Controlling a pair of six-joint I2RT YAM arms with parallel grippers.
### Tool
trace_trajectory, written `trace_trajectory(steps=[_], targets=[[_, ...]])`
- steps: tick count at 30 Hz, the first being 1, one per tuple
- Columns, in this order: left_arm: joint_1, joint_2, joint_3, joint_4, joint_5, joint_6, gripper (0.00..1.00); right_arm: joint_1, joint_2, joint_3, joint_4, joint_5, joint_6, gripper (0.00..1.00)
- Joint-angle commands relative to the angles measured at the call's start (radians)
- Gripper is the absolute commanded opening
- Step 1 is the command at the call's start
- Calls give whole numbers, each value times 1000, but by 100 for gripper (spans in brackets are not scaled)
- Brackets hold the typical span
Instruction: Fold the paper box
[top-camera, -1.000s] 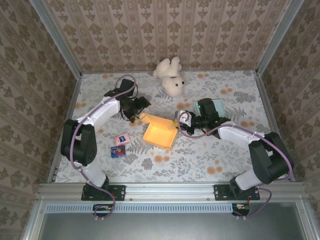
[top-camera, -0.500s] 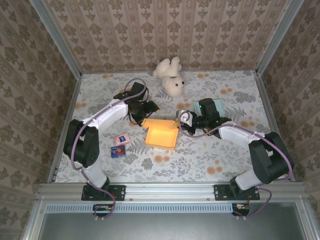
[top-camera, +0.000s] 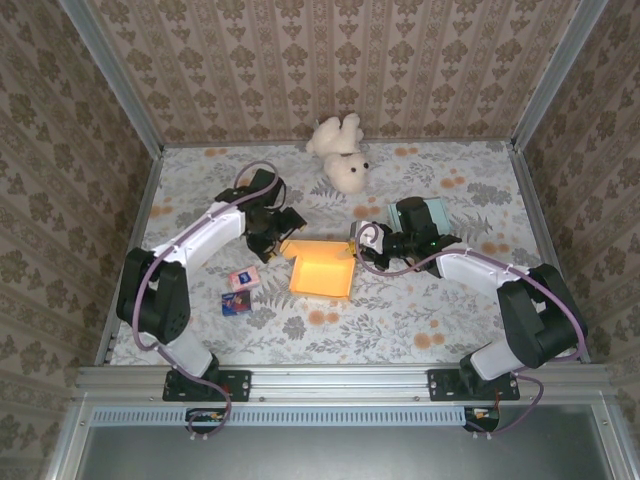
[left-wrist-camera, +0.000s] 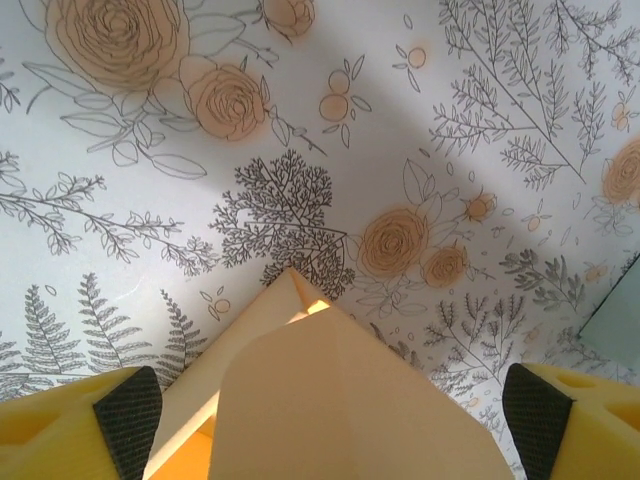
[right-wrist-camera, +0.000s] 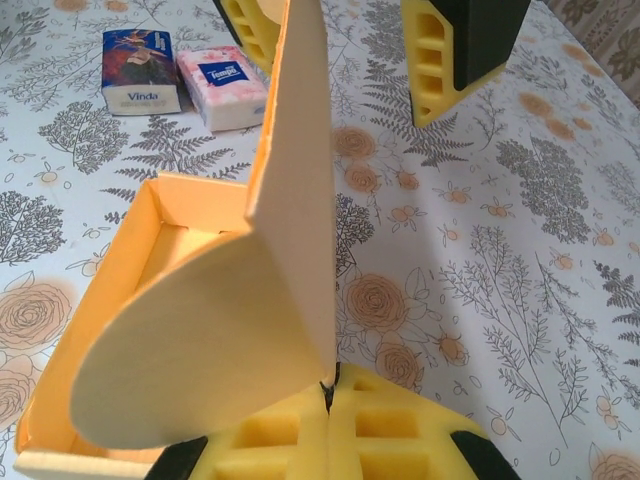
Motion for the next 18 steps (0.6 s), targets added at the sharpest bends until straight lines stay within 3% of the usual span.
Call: trace_trajectory(steps=[1,8,14,18], targets=[[-39,-40,-10,2,30,-51,91,0,-18,-7,11,4,3,0],[-69,-42,2,-3,28,-91,90,1,-19,-9,16,0,7,0],[-80,-84,-6,-72,-63,-116,94,0,-28,-25,49,15,20,0],[-90,-128,-77,-5,-32,-182,96,1,-27,-26,53,11,24,0]])
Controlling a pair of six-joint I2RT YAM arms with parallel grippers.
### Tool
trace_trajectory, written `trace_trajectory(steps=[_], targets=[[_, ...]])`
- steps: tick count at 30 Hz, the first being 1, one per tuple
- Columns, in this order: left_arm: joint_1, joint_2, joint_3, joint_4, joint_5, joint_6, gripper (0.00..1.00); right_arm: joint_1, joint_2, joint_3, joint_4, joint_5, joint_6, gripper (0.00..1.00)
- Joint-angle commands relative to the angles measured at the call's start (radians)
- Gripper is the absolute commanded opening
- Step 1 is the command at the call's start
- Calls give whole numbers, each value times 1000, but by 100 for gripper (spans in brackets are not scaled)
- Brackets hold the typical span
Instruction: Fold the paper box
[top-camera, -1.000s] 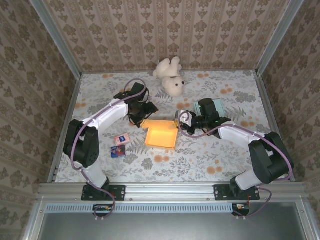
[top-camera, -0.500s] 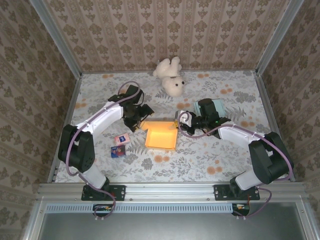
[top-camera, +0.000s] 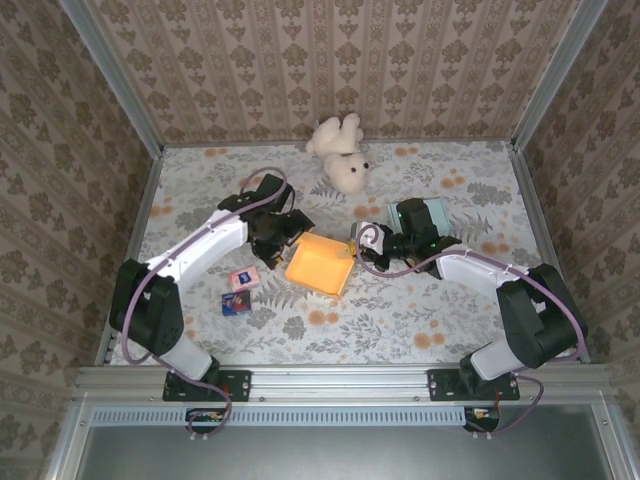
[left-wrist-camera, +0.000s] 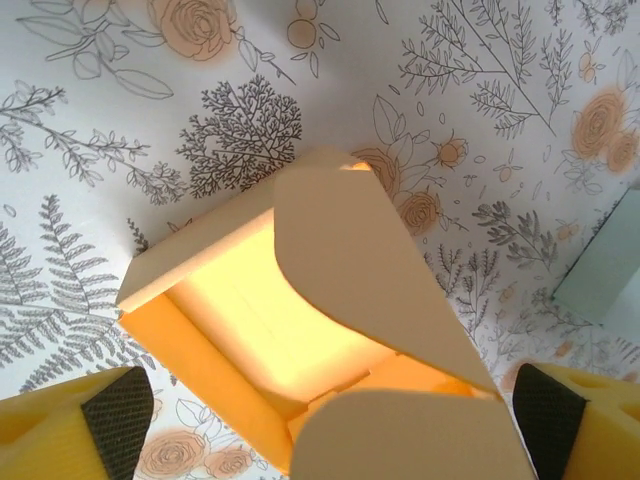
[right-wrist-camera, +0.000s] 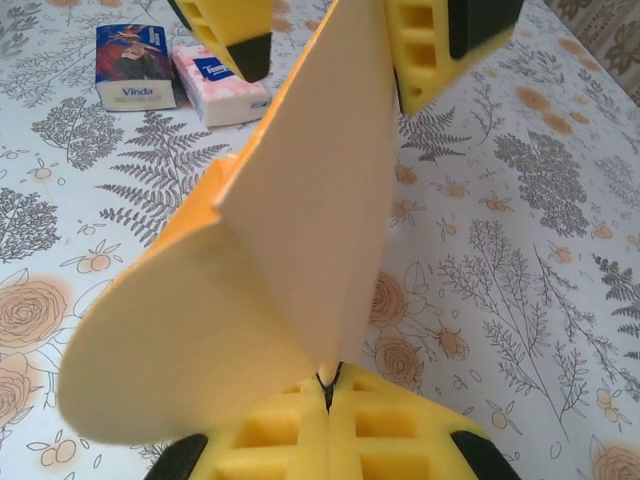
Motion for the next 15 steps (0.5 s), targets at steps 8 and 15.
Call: trace_trajectory(steps=[8,15], targets=[[30,-25,37,-46,-76,30,95,8,-48,-15,18,1,13,0],[150,-50,56,-5,-11,171,100,13,-45,-12,12,-3,8,0]])
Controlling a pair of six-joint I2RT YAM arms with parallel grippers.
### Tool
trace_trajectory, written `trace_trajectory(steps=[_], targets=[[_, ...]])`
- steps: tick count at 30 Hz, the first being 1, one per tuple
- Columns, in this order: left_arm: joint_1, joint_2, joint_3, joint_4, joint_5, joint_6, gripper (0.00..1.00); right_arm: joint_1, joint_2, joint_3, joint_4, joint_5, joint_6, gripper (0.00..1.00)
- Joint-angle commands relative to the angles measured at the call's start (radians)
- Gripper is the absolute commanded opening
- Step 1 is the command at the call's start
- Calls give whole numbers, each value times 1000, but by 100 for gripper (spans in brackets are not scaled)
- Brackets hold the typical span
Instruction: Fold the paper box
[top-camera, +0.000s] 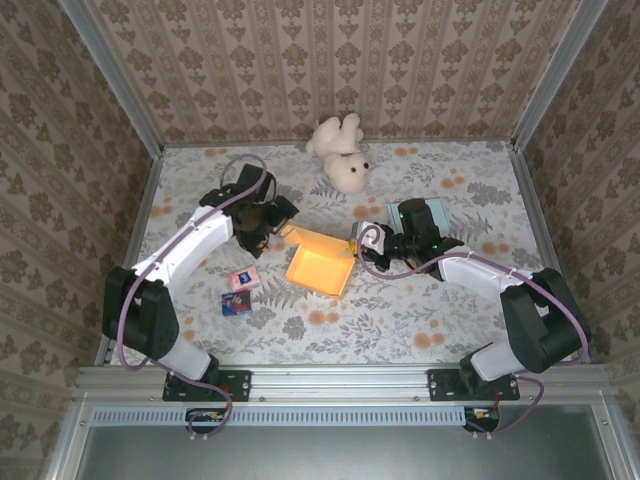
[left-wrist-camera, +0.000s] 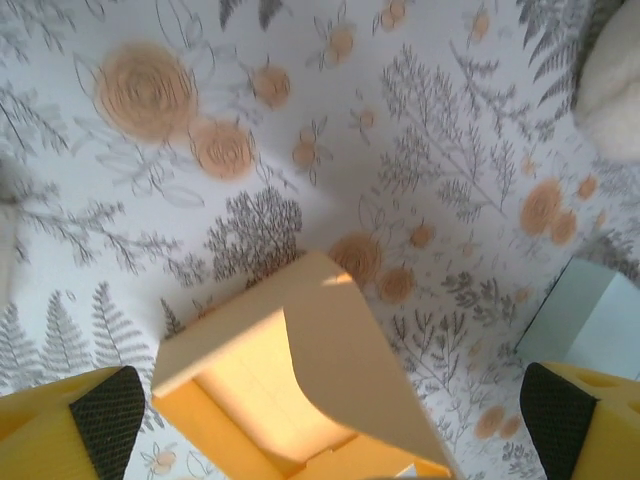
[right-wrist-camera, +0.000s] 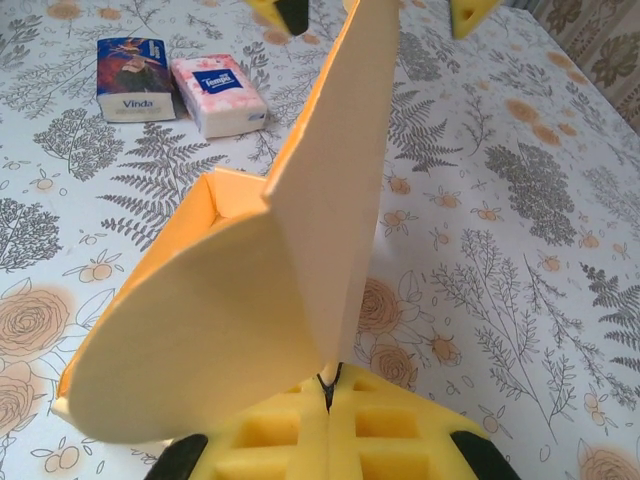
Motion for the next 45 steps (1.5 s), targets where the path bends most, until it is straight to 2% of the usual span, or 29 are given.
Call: trace_trajectory(steps=[1,4,13,24,25,29,37,45], targets=[[42,-30,21,-7,19,81,100,6,-15,-1,7,-3,-5,0],[66,-40,18,14,12,87,100,7,-10,2,0,0,-10,0],[62,39,-2,118,126,40,100,6,-2,5,-6,0,-11,0],[12,116,1,170,153,-26,96,7,3,7,-12,0,-14,0],[-21,121,-1,173,156,-34,96,6,2,7,-11,0,-14,0],[-51,127,-17,200,156,-63,95,7,1,7,-10,0,-13,0],[-84,143,3,203,151,-83,88,9,-1,7,-10,0,-13,0],[-162,122,-7,230,134,-114,74,11,3,7,-14,2,-16,0]])
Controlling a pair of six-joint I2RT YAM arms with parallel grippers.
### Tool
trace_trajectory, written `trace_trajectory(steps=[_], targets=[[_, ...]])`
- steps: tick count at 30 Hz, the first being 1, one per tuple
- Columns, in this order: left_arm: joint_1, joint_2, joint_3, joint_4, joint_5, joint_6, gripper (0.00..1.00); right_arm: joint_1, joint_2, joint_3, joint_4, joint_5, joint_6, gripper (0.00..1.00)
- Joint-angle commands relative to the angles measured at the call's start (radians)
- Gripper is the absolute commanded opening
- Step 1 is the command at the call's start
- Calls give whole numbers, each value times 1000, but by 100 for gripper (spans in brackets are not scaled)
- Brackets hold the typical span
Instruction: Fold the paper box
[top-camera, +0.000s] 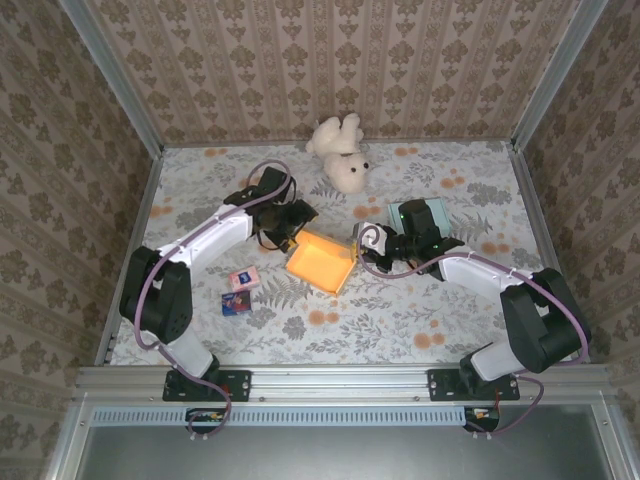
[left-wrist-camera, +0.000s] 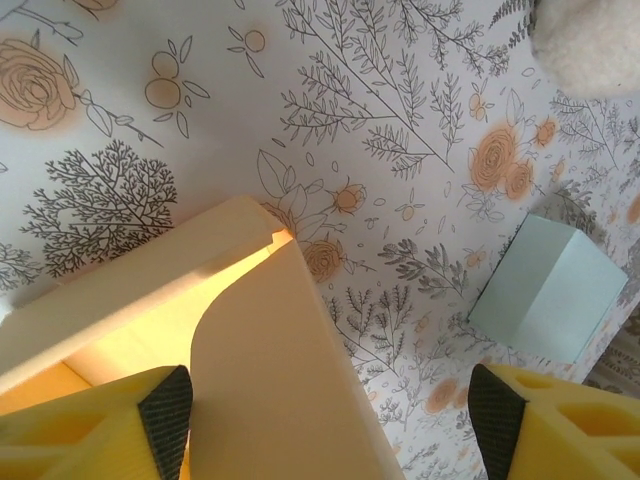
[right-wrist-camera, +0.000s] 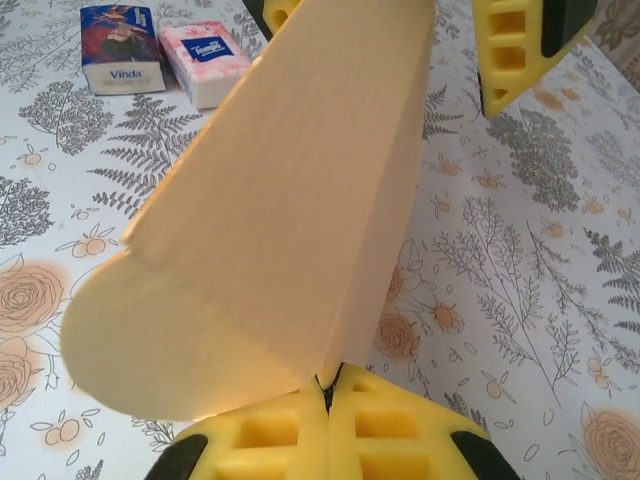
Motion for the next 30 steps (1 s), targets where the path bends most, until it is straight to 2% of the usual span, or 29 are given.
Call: trace_trajectory(steps=[1,7,15,18,21,25,30], targets=[[-79,-8,-6,33,30,-30,74,16,3,8,28,-29,-13,0],[-126,-37,-66,43,-23,-26,73,26,4,9,10,4,-31,0],[-123,-61,-171,67,-81,-15,68,52,-10,-2,-17,51,-48,0],[-118,-111,-144,11,-129,52,72,55,-20,-3,-29,62,-54,0],[-110,-212,-89,-92,-278,167,81,58,-26,-1,-41,69,-60,0],[-27,-340,-83,-127,-328,301,92,59,-28,2,-47,82,-70,0],[140,-422,-98,-150,-227,277,100,74,-32,4,-47,125,-97,0]])
